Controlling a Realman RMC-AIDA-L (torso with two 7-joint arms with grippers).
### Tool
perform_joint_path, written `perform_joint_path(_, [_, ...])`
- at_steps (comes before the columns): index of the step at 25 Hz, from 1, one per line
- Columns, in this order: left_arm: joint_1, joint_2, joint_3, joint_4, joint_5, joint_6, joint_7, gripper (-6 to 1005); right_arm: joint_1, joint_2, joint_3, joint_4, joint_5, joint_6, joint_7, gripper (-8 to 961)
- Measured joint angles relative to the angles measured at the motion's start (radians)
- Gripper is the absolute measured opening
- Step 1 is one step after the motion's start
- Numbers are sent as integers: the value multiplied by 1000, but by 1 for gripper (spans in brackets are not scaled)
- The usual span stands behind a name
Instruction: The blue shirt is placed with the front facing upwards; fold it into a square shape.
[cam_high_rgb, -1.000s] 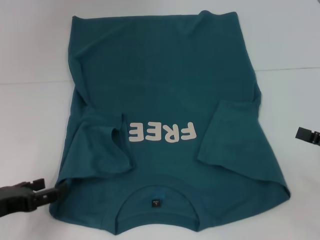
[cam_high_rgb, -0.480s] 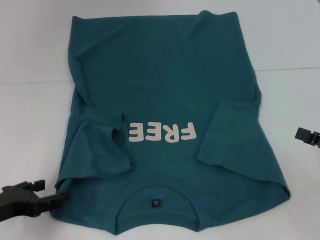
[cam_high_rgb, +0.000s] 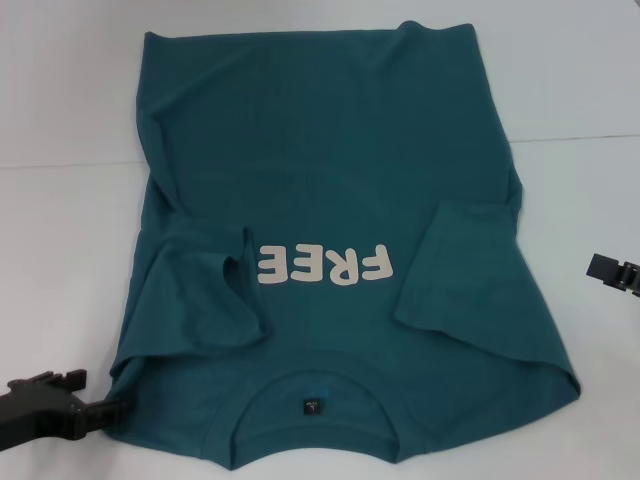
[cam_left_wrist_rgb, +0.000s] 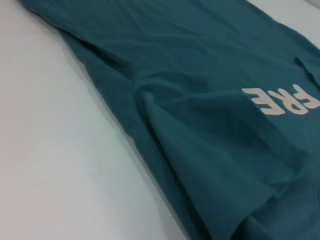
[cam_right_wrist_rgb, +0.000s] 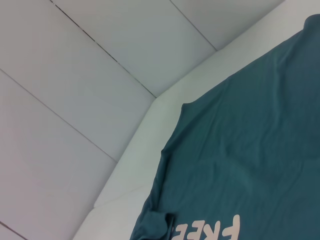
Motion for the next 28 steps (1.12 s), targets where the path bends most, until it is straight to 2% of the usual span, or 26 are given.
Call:
perform_joint_path(5, [2,1,18,-17,2,-13,-3,865,1,1,0,6,0,1,3,871])
perform_joint_path(8, [-23,6,19,5,26,-1,-9,815,3,0,-1,15,0,2,3,870])
perform_joint_path(17, [-30,1,61,-3,58,-53,-50,667,7,-2,-8,15,0,4,14,870])
perform_joint_path(25, [-34,2,61,-19,48,-18,-90,283,22,-40,-9,-40,-96,-27,123,871])
perform_joint_path(28, [-37,1,58,-39,47,0,-115,161,31,-45,-8,-84,-129,-35,177,871])
